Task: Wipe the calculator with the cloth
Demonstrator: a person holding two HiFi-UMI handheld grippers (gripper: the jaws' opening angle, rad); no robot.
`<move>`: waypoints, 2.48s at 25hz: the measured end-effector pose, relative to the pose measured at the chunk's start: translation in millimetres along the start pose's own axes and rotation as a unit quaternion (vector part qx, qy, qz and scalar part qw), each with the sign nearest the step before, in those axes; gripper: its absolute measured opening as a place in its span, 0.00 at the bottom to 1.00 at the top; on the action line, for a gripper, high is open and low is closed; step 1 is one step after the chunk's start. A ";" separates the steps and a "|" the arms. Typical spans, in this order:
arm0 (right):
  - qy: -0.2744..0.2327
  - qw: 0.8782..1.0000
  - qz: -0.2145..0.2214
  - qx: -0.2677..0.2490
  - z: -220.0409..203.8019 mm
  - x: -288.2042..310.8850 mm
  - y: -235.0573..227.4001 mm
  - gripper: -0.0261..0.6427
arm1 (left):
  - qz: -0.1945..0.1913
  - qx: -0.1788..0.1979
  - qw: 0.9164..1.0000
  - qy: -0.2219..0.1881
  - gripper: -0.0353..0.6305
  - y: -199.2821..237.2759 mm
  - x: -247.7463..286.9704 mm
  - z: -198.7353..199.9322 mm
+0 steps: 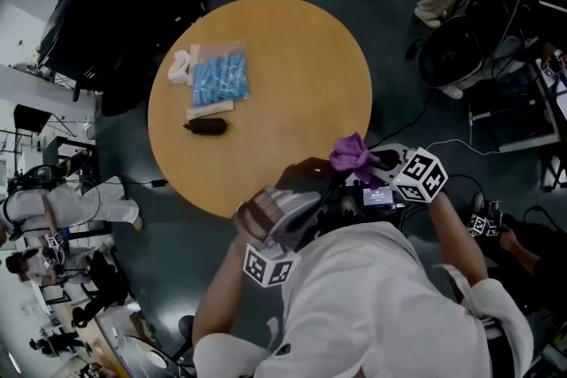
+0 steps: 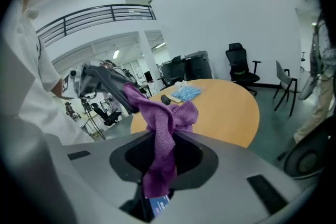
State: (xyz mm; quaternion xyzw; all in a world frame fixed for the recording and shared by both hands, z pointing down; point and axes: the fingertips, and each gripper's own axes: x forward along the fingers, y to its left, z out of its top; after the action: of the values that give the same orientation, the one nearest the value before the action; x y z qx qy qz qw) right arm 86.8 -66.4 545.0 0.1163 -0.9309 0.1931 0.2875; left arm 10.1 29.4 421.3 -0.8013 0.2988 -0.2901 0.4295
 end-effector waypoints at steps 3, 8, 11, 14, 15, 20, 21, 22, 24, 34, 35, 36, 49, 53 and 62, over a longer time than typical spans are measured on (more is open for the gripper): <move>0.008 0.999 -0.030 0.005 -11.1 -3.5 -18.3 0.17 | 0.020 -0.081 0.996 0.013 0.12 13.1 -2.1 -13.7; -0.023 0.998 -0.046 0.021 -0.6 -16.1 -25.1 0.17 | 0.063 -0.409 0.910 0.025 0.12 35.0 -7.7 -75.4; -0.036 0.998 -0.045 0.034 2.6 -17.6 -24.6 0.17 | 0.075 -0.580 0.810 0.049 0.12 4.9 -11.8 -136.9; -0.051 0.996 -0.044 0.052 4.4 -15.6 -23.1 0.17 | 0.082 -0.705 0.702 0.054 0.12 -41.2 -9.7 -191.4; -0.055 0.996 -0.044 0.057 5.1 -14.4 -22.5 0.17 | 0.087 -0.743 0.662 0.056 0.12 -59.6 -8.8 -207.3; -0.053 0.995 -0.040 0.069 1.6 -4.7 -16.6 0.17 | 0.128 -0.854 0.499 0.072 0.12 -152.5 -6.5 -267.4; -0.052 0.995 -0.038 0.072 0.6 -3.0 -14.5 0.17 | 0.138 -0.866 0.476 0.072 0.12 -166.6 -7.2 -275.5; -0.052 0.995 -0.035 0.076 -0.2 -1.3 -12.3 0.17 | 0.148 -0.876 0.454 0.068 0.12 -177.8 -8.1 -282.4; -0.051 0.995 -0.031 0.084 -1.4 2.6 -8.5 0.17 | 0.165 -0.891 0.417 0.063 0.12 -194.6 -9.4 -295.2; -0.044 0.994 -0.027 0.094 -2.2 15.7 -1.9 0.17 | 0.165 -0.904 0.380 0.105 0.12 -234.7 -7.4 -325.1; -0.044 0.994 -0.027 0.093 -2.1 16.1 -1.6 0.17 | 0.165 -0.905 0.378 0.108 0.13 -235.9 -7.4 -325.7; -0.044 0.994 -0.026 0.093 -1.9 16.7 -1.5 0.17 | 0.166 -0.905 0.375 0.110 0.12 -237.1 -7.7 -327.0; -0.052 0.994 -0.024 0.093 1.3 19.0 1.2 0.17 | 0.201 -0.916 0.318 0.135 0.21 -240.9 -17.6 -337.2; -0.072 0.993 -0.033 0.090 10.7 16.1 0.4 0.17 | 0.231 -0.909 0.313 0.150 0.24 -234.1 -43.3 -341.5; -0.185 0.981 -0.040 0.037 81.2 17.2 20.6 0.17 | 0.368 -0.643 0.656 0.147 0.06 -13.0 -96.5 -255.4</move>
State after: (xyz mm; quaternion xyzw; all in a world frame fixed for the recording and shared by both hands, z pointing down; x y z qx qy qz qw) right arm 26.4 -84.4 487.2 0.1981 -0.9547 0.1906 0.1137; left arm -234.2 -25.9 530.6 -0.6491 0.7402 0.0417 -0.1704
